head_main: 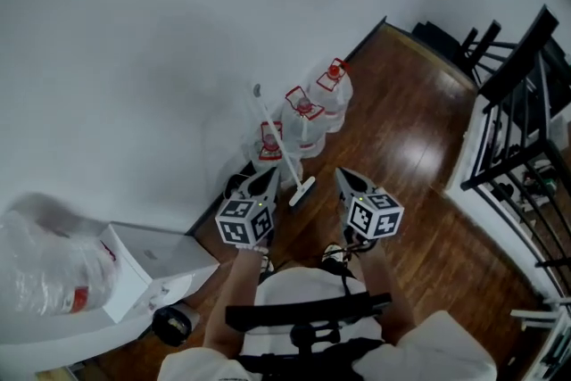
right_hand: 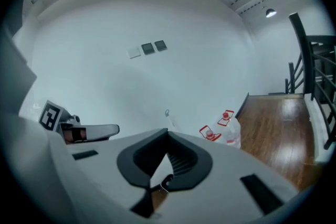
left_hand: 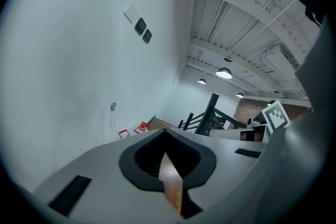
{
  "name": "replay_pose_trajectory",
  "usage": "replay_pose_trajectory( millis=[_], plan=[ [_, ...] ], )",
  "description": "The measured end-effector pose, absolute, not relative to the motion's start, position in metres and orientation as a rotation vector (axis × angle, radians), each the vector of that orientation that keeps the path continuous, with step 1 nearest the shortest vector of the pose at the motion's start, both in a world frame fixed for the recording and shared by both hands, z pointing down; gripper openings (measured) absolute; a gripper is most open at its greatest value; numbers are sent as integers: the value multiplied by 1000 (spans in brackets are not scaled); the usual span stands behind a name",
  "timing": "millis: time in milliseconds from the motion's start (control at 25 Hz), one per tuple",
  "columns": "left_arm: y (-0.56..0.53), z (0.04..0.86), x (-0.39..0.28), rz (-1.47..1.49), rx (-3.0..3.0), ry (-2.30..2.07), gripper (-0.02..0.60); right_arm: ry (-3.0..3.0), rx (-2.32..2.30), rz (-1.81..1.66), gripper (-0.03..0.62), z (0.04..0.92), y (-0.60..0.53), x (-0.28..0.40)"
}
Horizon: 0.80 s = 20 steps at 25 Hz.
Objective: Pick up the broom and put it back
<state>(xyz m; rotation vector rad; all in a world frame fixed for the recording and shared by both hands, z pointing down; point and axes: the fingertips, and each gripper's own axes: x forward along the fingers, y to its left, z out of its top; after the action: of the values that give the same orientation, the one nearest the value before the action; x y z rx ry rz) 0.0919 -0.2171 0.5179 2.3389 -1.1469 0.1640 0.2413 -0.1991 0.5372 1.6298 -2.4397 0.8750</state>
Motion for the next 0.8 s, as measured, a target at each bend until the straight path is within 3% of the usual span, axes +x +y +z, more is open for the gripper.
replay_pose_trajectory(
  millis=[360,480,800],
  plan=[
    [-245,528,58,136,2280,-1222,-14,-2487,1455,789,33,567,-285,193],
    [-258,535,44,97,2245,-1232,-14,-2462,1396,763,163,589,-324,169],
    [-283,555,8,87,2156,-1273,-14,-2369,1308,722,222,641,-409,114]
  ],
)
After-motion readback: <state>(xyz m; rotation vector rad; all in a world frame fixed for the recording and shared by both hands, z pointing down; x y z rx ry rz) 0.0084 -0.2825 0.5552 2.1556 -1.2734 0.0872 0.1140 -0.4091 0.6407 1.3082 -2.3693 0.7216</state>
